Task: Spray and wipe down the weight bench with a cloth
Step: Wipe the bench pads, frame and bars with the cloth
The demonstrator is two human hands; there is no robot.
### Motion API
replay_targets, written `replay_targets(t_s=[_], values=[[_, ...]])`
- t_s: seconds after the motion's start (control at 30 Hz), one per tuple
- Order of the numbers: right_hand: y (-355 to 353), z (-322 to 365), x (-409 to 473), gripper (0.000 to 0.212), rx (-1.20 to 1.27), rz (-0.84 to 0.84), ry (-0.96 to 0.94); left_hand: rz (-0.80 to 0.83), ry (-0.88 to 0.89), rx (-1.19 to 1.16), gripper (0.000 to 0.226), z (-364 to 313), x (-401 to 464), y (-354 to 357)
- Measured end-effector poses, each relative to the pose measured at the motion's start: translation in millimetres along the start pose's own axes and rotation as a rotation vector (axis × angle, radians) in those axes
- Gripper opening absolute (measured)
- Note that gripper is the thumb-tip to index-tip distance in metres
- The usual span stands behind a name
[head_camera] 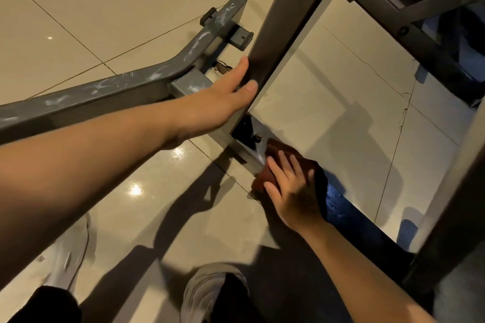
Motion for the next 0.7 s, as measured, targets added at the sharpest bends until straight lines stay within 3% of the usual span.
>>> replay_targets(t_s=[0.1, 0.23, 0.47, 0.6, 0.7], values=[[0, -12, -11, 0.054, -0.017, 0.019, -0.038, 0.003, -0.012, 0.037, 0.057, -3, 0, -6], [7, 15, 12, 0.059, 0.043, -0.105, 0.187, -0.003, -0.005, 0.047, 0.059, -2, 1, -2], [11, 51, 52, 0.064, 0.111, -0.067, 0.270, -0.041, 0.014, 0.085, 0.069, 1, 6, 11], [8, 6, 11, 0.064, 0.097, -0.097, 0.168, -0.006, -0.031, 0.059, 0.075, -6, 6, 11], [14, -60, -46, 0.080, 0.131, -0.036, 0.319, -0.014, -0.018, 0.079, 0.080, -1, 3, 8]])
Point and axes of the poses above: each hand's wrist, its own x-axis towards the middle knuckle, its own y-axis out of the palm, z = x × y, the point moved 3 cm from there along x, towards the middle knuckle, and after that the axes turned 9 degrees about x, right-handed, at the moved point
